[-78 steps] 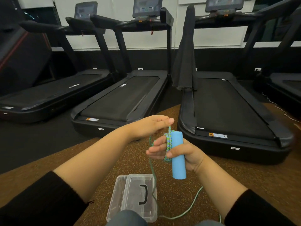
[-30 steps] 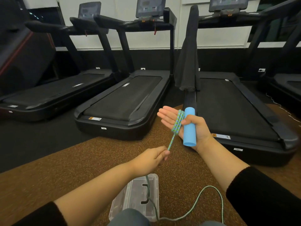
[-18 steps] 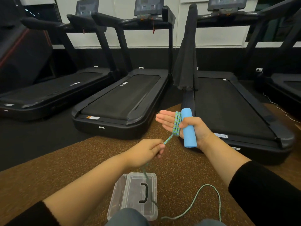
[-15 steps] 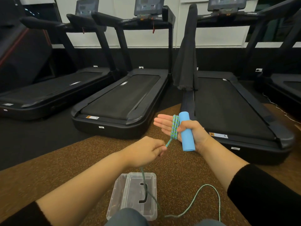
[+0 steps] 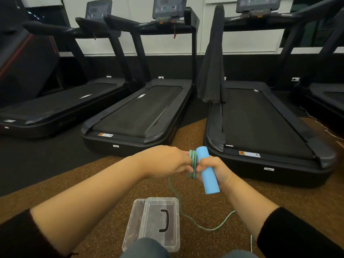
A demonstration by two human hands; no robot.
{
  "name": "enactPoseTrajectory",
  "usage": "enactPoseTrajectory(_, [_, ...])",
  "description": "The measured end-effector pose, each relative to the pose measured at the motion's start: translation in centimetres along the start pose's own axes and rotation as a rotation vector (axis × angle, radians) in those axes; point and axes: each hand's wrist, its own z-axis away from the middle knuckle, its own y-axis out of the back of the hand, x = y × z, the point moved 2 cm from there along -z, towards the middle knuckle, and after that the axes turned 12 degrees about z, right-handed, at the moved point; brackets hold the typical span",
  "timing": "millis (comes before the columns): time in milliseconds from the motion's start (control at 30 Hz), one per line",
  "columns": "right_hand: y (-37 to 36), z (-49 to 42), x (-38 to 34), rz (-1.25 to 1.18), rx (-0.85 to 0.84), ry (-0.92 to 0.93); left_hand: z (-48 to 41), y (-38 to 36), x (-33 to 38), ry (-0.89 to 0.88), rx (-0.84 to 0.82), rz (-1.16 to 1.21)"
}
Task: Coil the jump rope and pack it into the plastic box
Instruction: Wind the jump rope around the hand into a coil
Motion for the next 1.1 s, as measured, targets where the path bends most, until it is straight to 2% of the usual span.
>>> enactPoseTrajectory(200, [-1.3, 1.4, 1.4, -0.119, 0.011, -0.019, -0.5, 0.2, 0.4, -0.101, -0.029, -0.203])
enactPoseTrajectory(333, [-1.4, 0.9, 3.5, -0.143, -0.050, -0.028, -0.6, 0.2, 0.9, -0.180, -0.018, -0.244])
enactPoseTrajectory(467, [-2.5, 1.1, 3.1, -0.342, -0.193, 0.081, -0.7, 1.3, 1.2, -0.230, 0.024, -0.218])
enactPoseTrajectory(633, [-3.3, 1.5, 2.8, -0.109, -0.272, 0.096, -0.8, 3.4, 0.1, -0.259, 0.138, -0.142])
enactPoseTrajectory(767, [-3.5, 2.1, 2.5, -0.146, -0.372, 0.138, -1.2, 4.6, -1.1, -0.255, 0.183, -0.137])
enactPoseTrajectory(867, [-3.6, 2.2, 1.8, -0.145, -0.409, 0.158, -1.3, 4.4, -1.8, -0.229, 0.198, -0.047])
enactPoseTrajectory(967, [-3.9, 2.7, 0.8, -0.183, -0.470, 0.237, -1.3, 4.0, -2.5, -0.186, 0.239, 0.129])
enactPoseTrajectory(1033, [-4.2, 3.0, 0.3, -0.258, -0.578, 0.273, -1.5, 3.5, -3.1, -0.140, 0.278, 0.254])
enactPoseTrajectory(1100, [-4.7, 3.2, -0.5, -0.293, -0.585, 0.328, -1.5, 2.2, -3.8, -0.065, 0.322, 0.395])
